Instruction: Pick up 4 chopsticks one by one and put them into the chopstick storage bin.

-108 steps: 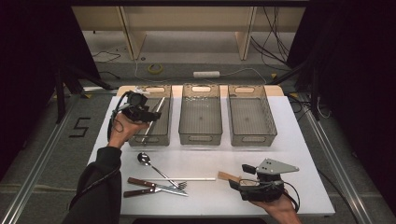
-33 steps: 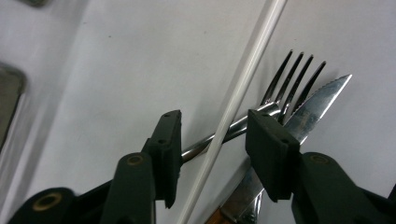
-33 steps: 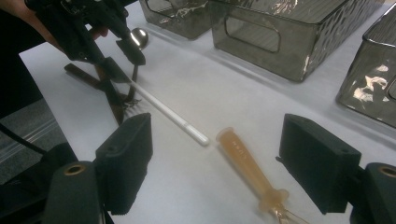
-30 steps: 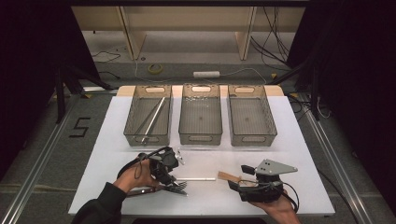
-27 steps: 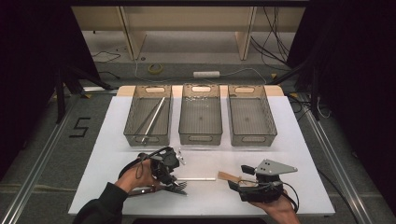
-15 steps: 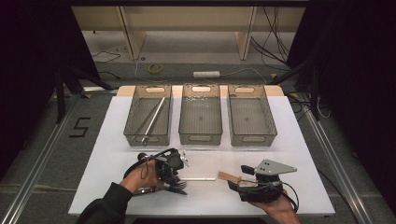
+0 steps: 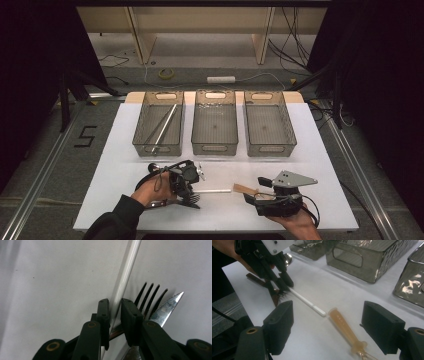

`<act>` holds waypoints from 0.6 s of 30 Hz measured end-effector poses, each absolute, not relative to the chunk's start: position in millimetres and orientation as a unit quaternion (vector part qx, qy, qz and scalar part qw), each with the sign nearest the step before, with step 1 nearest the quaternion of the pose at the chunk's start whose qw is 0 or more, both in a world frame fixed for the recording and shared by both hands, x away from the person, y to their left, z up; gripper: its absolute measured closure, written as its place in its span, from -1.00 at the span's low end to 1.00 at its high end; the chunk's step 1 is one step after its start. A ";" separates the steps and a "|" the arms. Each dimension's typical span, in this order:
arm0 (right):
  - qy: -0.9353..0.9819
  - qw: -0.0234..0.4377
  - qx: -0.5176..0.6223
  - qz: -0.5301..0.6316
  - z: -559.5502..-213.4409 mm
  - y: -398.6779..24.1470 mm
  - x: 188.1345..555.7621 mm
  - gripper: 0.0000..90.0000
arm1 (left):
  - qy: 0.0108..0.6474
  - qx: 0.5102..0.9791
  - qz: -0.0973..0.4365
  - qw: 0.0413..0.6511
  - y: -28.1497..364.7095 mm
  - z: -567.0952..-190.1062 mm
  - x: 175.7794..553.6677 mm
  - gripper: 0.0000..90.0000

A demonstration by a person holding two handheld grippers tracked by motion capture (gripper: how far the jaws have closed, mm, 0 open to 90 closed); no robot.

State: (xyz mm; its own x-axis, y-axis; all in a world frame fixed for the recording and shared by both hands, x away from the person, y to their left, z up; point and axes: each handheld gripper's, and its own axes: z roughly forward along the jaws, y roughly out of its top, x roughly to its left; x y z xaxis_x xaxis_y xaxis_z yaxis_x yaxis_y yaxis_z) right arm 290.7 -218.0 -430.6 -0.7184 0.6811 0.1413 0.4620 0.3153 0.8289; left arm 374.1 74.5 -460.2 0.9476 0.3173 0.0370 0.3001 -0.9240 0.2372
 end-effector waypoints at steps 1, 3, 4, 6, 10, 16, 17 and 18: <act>0.803 0.118 0.356 0.464 -430.7 -218.0 290.8 -0.41 | 0.156 0.981 0.037 0.113 74.1 -460.2 374.2 0.70; 0.803 0.118 0.357 0.462 -430.8 -217.8 290.9 -0.41 | 0.157 0.981 0.035 0.111 73.6 -460.2 375.1 0.70; 0.803 0.119 0.357 0.463 -431.0 -217.5 290.9 -0.41 | 0.155 0.981 0.033 0.110 73.6 -459.9 375.7 0.71; 0.803 0.119 0.357 0.463 -431.0 -217.4 290.8 -0.41 | 0.152 0.982 0.030 0.112 73.9 -460.1 376.4 0.72; 0.803 0.118 0.357 0.462 -430.9 -217.8 291.0 -0.41 | 0.145 0.983 0.028 0.112 74.0 -460.1 376.9 0.75; 0.803 0.119 0.357 0.463 -431.1 -217.2 291.0 -0.41 | 0.125 0.985 0.023 0.117 74.5 -460.4 378.2 0.80; 0.803 0.119 0.357 0.463 -431.0 -217.4 291.0 -0.41 | 0.121 0.986 0.023 0.116 74.6 -460.3 378.4 0.80; 0.803 0.119 0.357 0.462 -430.9 -217.6 291.1 -0.41 | 0.118 0.986 0.024 0.117 74.5 -460.5 378.2 0.81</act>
State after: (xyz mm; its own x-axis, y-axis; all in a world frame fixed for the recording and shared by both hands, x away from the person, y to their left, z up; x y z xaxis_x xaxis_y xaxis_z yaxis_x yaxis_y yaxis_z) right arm 291.1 -217.6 -430.9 -0.7174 0.6826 0.1391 0.4636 0.3188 0.8267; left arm 378.2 74.5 -460.5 0.9709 0.2386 0.0194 0.2275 -0.9449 0.2356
